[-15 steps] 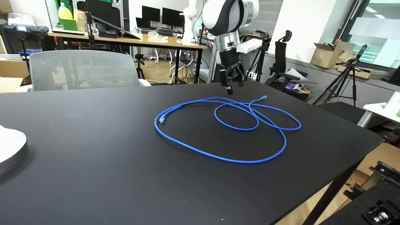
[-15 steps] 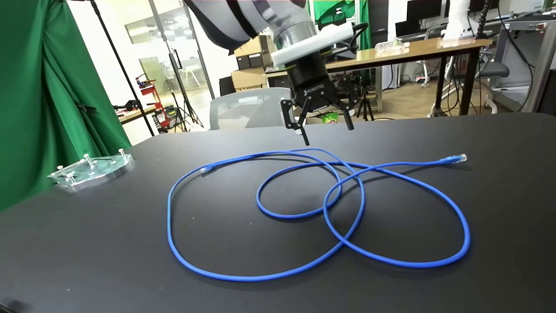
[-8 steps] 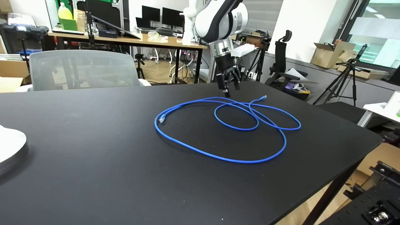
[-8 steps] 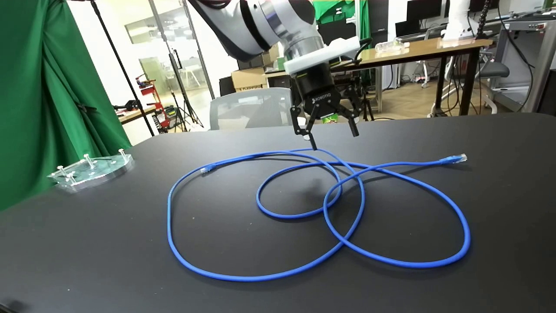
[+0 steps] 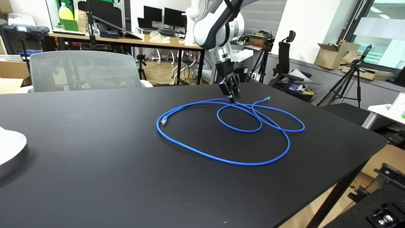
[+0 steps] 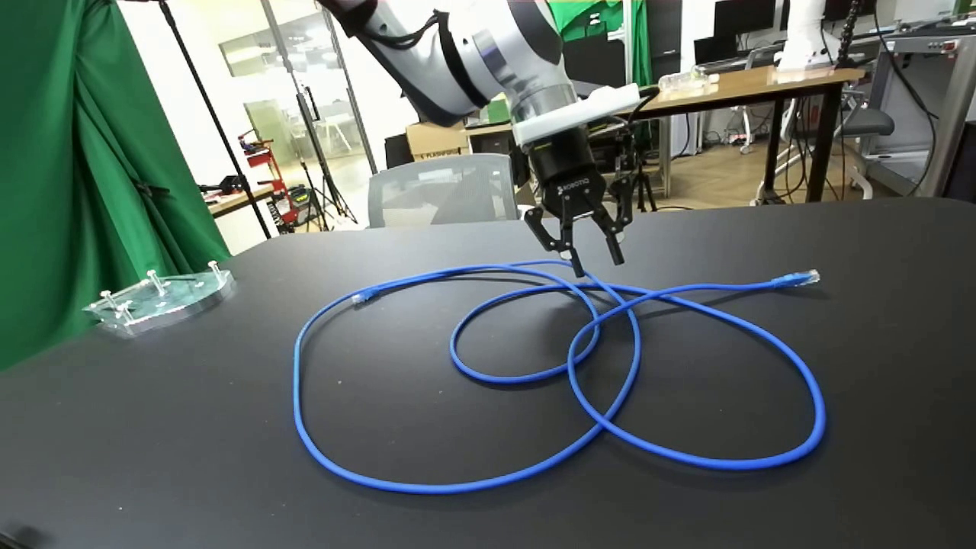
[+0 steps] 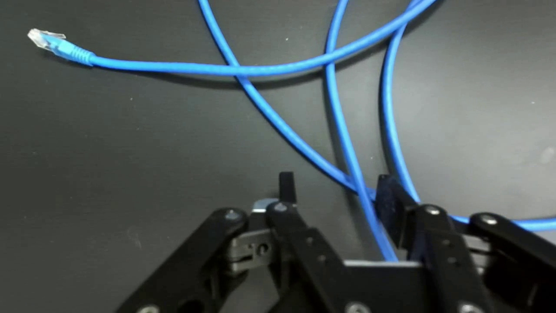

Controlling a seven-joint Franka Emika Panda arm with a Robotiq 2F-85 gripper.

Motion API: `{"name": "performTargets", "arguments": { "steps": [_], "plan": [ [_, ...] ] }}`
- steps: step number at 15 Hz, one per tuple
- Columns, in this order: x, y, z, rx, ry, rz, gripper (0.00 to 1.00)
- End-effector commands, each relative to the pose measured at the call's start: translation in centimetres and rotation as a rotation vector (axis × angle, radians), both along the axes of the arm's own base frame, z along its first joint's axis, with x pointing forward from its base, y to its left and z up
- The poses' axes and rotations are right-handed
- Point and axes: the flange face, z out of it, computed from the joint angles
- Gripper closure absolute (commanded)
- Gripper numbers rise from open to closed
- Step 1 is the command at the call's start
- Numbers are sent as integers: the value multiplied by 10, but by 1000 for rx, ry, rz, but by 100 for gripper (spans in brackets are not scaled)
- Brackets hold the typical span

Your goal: Unravel the blue cord on the table

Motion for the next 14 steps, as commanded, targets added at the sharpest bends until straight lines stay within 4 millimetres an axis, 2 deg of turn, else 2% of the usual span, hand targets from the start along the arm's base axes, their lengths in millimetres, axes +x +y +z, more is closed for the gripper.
{"name": "performTargets", "arguments": {
  "steps": [1,4,5,9,14],
  "plan": [
    [10,-5,-6,-5,20,-1,78],
    [15,-3,-4,7,18,8,98],
    [17,-1,0,9,12,12,100],
    [22,2,29,18,-31,11,98],
    [20,-4,75,-11,-126,-171,98]
  ]
}}
